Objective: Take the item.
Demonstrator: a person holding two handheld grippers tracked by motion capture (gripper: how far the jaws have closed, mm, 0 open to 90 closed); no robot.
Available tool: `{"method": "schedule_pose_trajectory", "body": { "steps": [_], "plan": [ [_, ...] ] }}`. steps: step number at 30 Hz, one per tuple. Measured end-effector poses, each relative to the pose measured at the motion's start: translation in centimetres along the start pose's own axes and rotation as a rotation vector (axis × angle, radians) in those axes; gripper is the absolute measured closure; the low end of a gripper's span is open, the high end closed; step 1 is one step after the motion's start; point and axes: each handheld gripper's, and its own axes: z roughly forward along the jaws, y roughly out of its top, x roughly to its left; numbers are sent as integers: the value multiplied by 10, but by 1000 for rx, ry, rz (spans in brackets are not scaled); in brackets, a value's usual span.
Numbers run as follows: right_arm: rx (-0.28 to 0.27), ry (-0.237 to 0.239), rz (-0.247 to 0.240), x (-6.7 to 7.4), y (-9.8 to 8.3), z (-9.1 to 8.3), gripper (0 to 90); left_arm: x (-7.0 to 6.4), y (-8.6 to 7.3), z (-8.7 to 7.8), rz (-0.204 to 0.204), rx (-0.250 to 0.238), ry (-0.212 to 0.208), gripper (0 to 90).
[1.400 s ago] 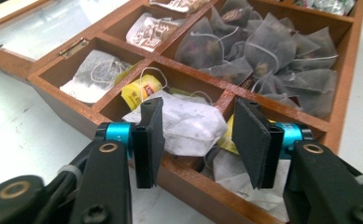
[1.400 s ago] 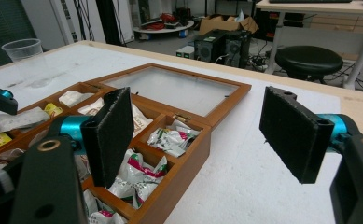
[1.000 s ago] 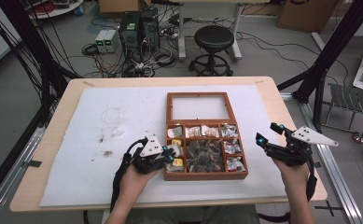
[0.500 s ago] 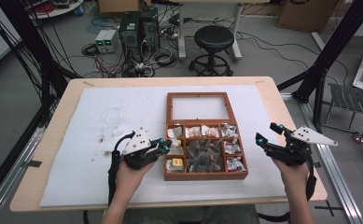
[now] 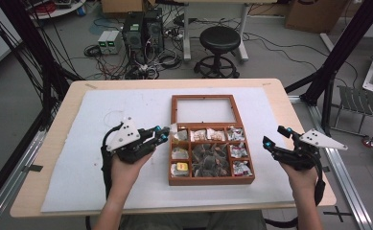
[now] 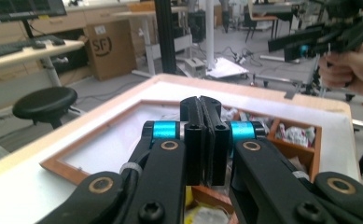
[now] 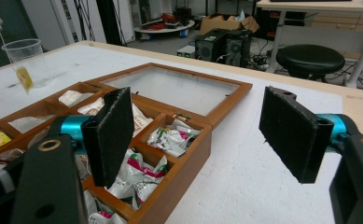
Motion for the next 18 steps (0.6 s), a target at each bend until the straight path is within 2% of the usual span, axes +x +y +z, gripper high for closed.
{"method": "schedule_pose_trajectory", "body": {
  "steps": [6, 8, 18],
  "plan": [
    [1, 1, 1, 0, 0, 0, 271, 17, 17, -18, 5, 3, 56, 879],
    [3, 0, 2, 0, 0, 1, 271, 26, 21, -26, -7, 5, 75, 879],
    [7, -2, 1, -1, -1, 1, 273, 60, 32, -59, -20, 29, 217, 879]
  ]
}}
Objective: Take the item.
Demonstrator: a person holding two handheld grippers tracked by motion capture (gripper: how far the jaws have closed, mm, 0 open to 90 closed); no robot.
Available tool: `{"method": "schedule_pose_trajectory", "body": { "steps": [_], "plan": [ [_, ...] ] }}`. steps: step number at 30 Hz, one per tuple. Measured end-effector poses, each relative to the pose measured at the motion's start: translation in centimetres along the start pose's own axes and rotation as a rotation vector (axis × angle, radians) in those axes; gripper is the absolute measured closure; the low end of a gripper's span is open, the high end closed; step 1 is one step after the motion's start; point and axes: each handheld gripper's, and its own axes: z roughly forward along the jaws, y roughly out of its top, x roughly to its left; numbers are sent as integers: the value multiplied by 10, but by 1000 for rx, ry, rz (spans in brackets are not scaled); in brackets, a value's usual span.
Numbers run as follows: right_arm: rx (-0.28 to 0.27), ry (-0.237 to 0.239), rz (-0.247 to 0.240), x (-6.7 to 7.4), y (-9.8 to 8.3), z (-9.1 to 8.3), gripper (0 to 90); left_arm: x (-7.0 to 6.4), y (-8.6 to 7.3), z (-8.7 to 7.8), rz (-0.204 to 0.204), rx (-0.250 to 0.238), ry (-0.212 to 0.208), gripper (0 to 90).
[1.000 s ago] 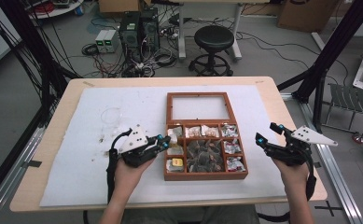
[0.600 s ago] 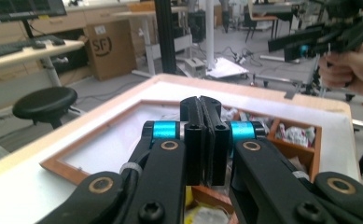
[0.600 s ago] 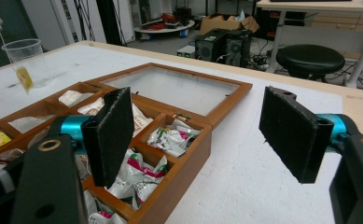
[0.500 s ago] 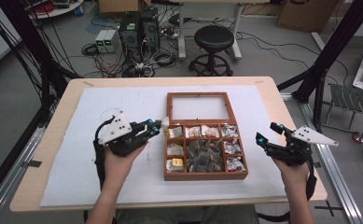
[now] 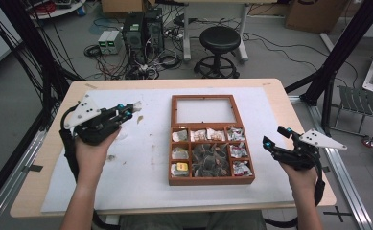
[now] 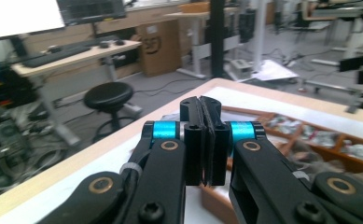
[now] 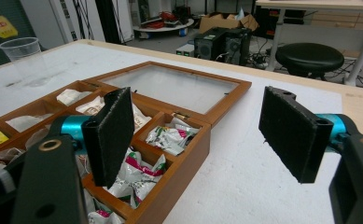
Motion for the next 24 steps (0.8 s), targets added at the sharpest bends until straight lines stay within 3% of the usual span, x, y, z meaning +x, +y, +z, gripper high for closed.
{"method": "schedule_pose_trajectory", "body": {
  "steps": [8, 15, 24],
  "plan": [
    [5, 1, 3, 0, -1, 2, 273, 29, -11, -9, -25, 42, 98, 879],
    [11, 3, 5, -1, -3, 4, 273, 46, -28, -8, -39, 68, 169, 879],
    [13, 3, 7, -1, -3, 4, 273, 59, -55, 0, -92, 129, 208, 878]
  ]
}}
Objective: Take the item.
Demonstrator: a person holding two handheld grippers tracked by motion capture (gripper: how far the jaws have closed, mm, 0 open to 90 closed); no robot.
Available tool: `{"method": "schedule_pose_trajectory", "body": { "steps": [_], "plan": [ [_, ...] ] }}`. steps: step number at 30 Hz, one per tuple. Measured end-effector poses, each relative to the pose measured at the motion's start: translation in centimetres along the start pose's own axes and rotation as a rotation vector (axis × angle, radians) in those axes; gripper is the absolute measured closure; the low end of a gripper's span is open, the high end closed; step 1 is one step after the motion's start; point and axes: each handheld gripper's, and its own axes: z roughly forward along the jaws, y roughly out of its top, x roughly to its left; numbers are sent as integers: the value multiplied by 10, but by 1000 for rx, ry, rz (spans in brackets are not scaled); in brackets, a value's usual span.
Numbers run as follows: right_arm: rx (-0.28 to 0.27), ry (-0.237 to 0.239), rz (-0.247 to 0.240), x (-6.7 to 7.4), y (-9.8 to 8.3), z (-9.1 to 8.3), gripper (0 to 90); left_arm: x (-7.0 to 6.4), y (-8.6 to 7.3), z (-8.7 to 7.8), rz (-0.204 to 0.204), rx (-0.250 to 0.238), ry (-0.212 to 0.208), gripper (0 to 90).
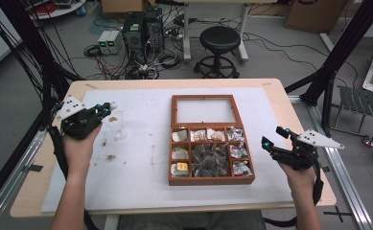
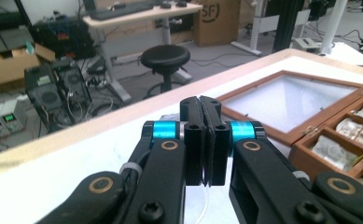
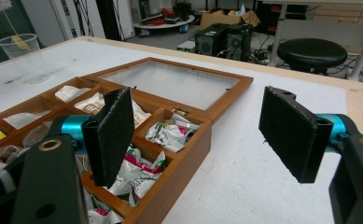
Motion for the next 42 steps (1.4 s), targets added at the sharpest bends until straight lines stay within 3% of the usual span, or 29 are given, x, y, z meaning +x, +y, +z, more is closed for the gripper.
{"method": "schedule_pose_trajectory", "body": {
  "steps": [6, 9, 11, 14, 20, 27, 32, 35, 38, 42],
  "plan": [
    [-1, 0, -2, 0, 0, 0, 273, 6, -15, 12, -30, 51, 19, 865],
    [-4, 0, 0, 0, 0, -1, 273, 8, -17, 14, -49, 62, 31, 729],
    [-4, -1, 1, -1, 0, -1, 273, 7, -16, 13, -50, 58, 44, 685],
    [-7, -2, 0, -1, 0, -1, 273, 7, -15, 12, -86, 40, 43, 516],
    [-6, 0, 4, -1, 1, -1, 273, 0, -11, 6, -96, 11, 13, 372],
    [-7, 6, 3, 0, 1, -1, 272, -28, -9, 1, -56, -8, -75, 249],
    [-12, 7, -3, 1, 1, -1, 269, -57, -14, -3, -5, -41, -114, 238],
    [-17, 6, -5, 1, 1, -1, 262, -73, -18, -5, 8, -54, -117, 241],
    [-18, 10, 0, 2, 1, -2, 260, -84, -24, -4, 17, -102, -148, 242],
    [-21, 5, -2, 1, 1, -3, 258, -98, -34, 0, 37, -123, -175, 242]
  ]
}}
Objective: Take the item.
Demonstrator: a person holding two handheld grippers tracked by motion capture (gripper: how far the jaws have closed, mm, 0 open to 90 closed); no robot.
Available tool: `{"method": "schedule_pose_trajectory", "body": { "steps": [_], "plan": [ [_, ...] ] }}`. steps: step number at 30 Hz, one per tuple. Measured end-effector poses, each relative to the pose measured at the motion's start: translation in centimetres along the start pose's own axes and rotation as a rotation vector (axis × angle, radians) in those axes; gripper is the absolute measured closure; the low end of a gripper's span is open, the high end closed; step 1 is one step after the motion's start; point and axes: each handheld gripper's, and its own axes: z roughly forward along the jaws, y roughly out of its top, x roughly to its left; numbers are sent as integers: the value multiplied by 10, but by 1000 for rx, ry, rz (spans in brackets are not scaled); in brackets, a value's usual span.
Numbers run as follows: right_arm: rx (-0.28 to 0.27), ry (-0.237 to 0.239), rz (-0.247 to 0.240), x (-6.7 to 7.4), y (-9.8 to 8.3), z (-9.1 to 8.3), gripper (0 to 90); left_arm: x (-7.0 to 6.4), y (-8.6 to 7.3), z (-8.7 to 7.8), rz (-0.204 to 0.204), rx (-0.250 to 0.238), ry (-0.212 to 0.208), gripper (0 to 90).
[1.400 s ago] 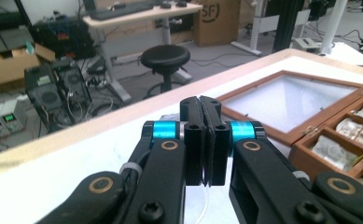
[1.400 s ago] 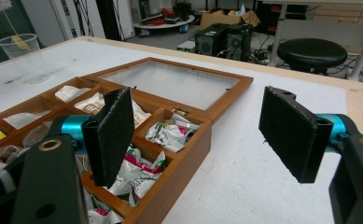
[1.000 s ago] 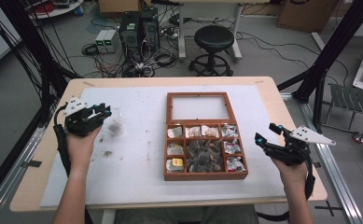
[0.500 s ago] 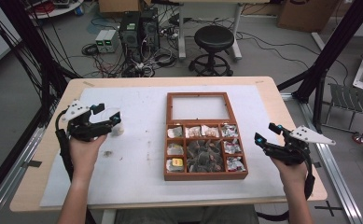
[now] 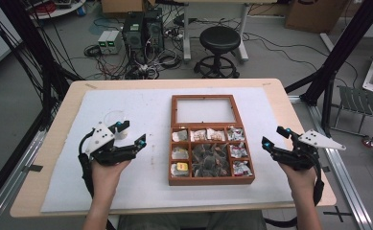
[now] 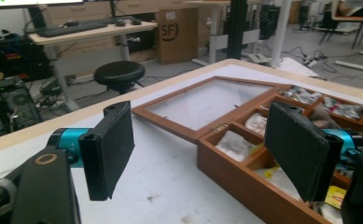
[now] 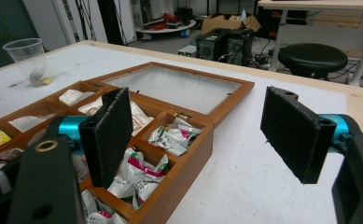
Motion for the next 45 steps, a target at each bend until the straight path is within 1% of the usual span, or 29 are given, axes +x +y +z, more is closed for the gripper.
{"method": "schedule_pose_trajectory", "body": {
  "steps": [3, 5, 8, 9, 11, 13, 16, 19, 21, 24, 26, 29, 32, 35, 41, 45],
  "plan": [
    [0, -2, 0, 0, 0, 0, 257, -7, -6, 2, -6, -18, -23, 244],
    [4, 2, 2, 0, 0, 1, 257, -10, -7, 2, -30, -26, -49, 246],
    [4, 6, -5, 0, 0, 2, 257, -13, -9, 3, -18, -15, -53, 246],
    [5, 6, -3, 1, 0, 2, 257, -14, -10, 2, -15, -10, -61, 246],
    [8, 9, -6, 1, 0, 3, 257, -15, -12, 3, -27, -8, -84, 246],
    [6, 9, -5, 1, 0, 4, 257, -16, -12, 4, -24, 18, -101, 243],
    [4, 10, -9, 0, 1, 5, 257, -16, -14, 1, -25, 23, -93, 242],
    [8, 14, -4, 1, 1, 6, 257, -14, -16, -3, -48, 31, -86, 242],
    [7, 12, -9, 0, 2, 6, 257, -12, -17, -4, -71, 55, -93, 242],
    [7, 13, -9, 1, 3, 7, 257, -8, -18, -4, -113, 81, -127, 242],
    [5, 17, -10, 1, 3, 7, 257, -6, -19, -4, -133, 94, -147, 242],
    [1, 15, -14, 2, 4, 9, 257, -6, -20, -4, -124, 104, -138, 241],
    [6, 17, -13, 2, 4, 9, 257, -8, -19, -5, -117, 102, -132, 241],
    [4, 19, -14, 2, 4, 10, 257, -9, -19, -6, -118, 93, -127, 241],
    [11, 23, -15, 3, 4, 12, 257, -7, -20, -8, -118, 96, -112, 241],
    [3, 19, -17, 2, 4, 10, 257, -8, -20, -8, -113, 99, -114, 241]
  ]
}}
